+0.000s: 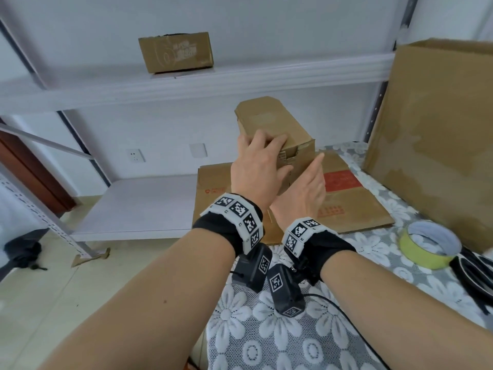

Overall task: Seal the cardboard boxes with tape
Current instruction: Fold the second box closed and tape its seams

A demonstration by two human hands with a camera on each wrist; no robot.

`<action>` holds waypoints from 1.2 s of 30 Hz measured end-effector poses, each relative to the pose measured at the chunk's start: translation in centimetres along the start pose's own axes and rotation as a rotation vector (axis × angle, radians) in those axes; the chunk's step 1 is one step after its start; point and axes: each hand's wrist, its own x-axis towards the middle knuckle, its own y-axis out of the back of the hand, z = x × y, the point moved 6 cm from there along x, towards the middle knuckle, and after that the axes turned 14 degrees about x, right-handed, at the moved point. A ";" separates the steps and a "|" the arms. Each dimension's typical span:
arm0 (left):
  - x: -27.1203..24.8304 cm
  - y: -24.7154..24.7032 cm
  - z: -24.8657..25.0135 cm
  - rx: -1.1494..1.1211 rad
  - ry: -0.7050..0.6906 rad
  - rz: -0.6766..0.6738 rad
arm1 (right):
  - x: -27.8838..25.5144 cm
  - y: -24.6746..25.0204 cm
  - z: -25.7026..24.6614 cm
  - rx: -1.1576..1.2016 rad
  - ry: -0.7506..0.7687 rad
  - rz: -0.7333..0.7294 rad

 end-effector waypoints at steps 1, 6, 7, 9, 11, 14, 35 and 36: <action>-0.1 0.0 -0.1 -0.003 0.007 0.001 | 0.0 0.1 -0.3 0.004 0.029 -0.002; -0.3 0.8 -1.2 -0.031 0.041 0.023 | 1.1 1.1 -2.0 -0.003 0.206 -0.038; -0.2 1.0 -1.6 -0.052 0.069 0.019 | 1.5 1.4 -2.5 -0.042 0.251 -0.063; 0.0 1.8 -2.2 -0.101 0.125 0.019 | 2.3 2.2 -3.9 -0.132 0.330 -0.142; 0.1 2.6 -2.8 -0.176 0.186 0.022 | 2.9 3.2 -5.6 -0.211 0.404 -0.240; -0.1 3.2 -3.4 -0.268 0.266 -0.004 | 3.4 5.0 -7.6 -0.324 0.518 -0.352; -3.3 3.6 3.5 0.179 -0.399 -0.458 | 1.2 10.2 -7.9 -0.589 0.415 -0.882; -3.3 3.4 3.4 0.171 -0.378 -0.492 | 1.4 10.6 -7.8 -0.542 0.366 -0.910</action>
